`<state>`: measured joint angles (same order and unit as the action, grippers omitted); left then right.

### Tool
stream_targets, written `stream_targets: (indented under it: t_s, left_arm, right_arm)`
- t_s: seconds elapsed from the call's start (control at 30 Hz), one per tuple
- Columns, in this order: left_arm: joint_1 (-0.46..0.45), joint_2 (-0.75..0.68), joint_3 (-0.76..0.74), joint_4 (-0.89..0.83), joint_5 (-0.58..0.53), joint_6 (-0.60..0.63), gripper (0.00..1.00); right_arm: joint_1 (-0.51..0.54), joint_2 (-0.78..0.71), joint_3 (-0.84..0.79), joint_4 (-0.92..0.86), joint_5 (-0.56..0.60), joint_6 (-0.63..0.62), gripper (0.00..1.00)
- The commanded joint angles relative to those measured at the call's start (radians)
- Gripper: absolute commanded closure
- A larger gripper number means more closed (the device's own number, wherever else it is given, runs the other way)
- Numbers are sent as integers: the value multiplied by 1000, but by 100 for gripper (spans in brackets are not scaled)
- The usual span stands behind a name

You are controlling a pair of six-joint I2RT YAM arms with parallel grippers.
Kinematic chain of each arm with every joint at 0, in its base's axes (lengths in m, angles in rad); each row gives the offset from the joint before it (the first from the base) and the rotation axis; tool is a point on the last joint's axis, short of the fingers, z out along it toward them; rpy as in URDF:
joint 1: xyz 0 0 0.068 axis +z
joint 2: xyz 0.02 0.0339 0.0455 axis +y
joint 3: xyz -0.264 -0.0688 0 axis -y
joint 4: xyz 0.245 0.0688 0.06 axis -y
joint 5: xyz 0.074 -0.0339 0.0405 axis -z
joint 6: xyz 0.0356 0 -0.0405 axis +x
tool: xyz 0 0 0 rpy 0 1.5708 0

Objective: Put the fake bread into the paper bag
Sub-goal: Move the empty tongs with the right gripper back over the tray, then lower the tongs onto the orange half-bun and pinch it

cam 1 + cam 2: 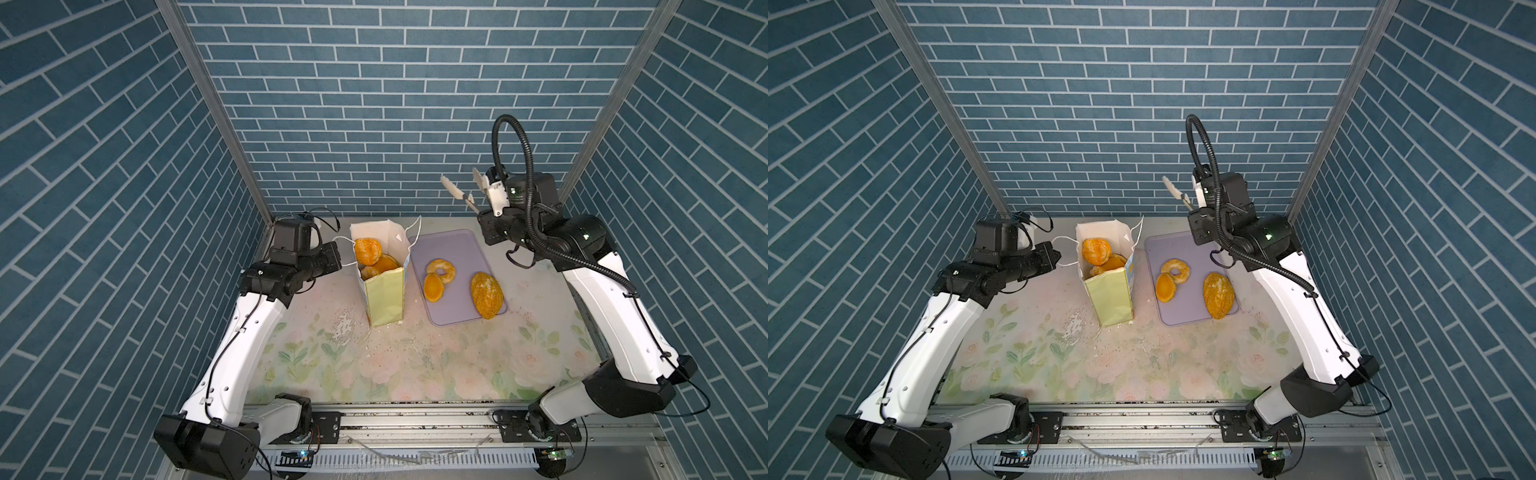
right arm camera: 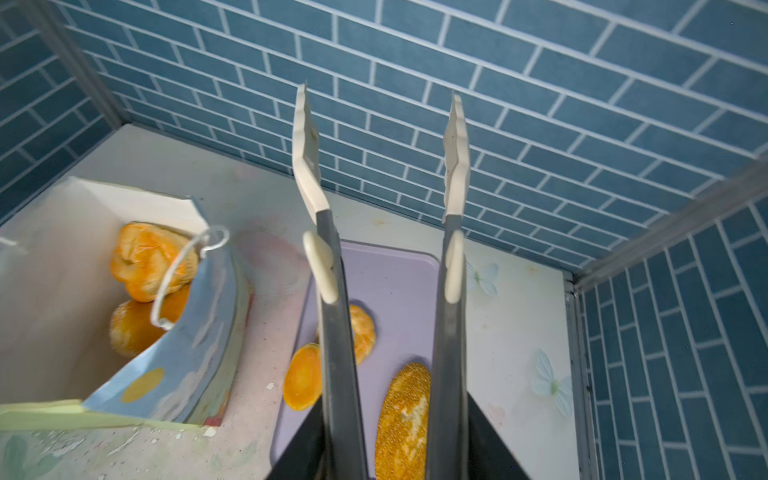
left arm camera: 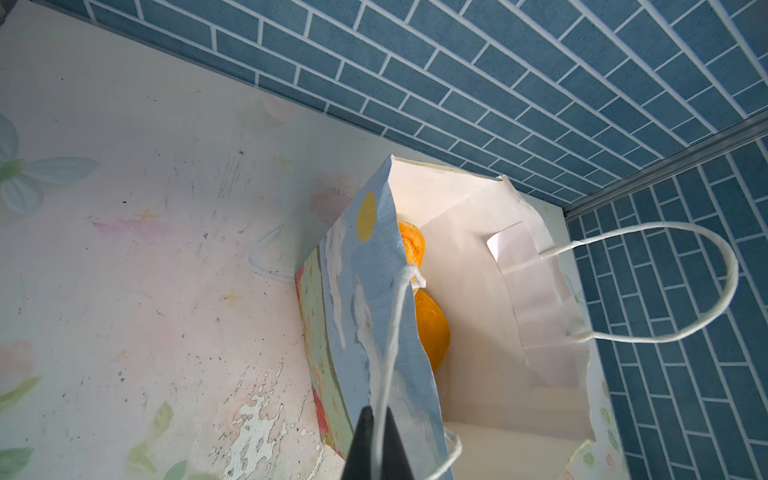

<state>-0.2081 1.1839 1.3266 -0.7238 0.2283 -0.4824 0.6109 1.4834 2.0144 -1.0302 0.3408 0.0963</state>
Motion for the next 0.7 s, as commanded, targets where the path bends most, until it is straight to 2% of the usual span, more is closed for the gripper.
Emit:
stream_targets:
  t_s: [0.0,0.13,0.33,0.67]
  left_arm:
    - [-5,-17,3,6,0,4,100]
    - [-6,-17,4,6,3,4,100]
    - [-6,-20,8,-2,-2,7,100]
    - [-6,-18,5,-2,-3,5,100]
  right_arm:
    - [-56,-25,-48,-21,47,108,54]
    - [-113,-20,-117,-83,39,159,54]
    - [-154,19,-195,-148,-53,178,54]
    - [-158,102,-206,-210,-230,154,54]
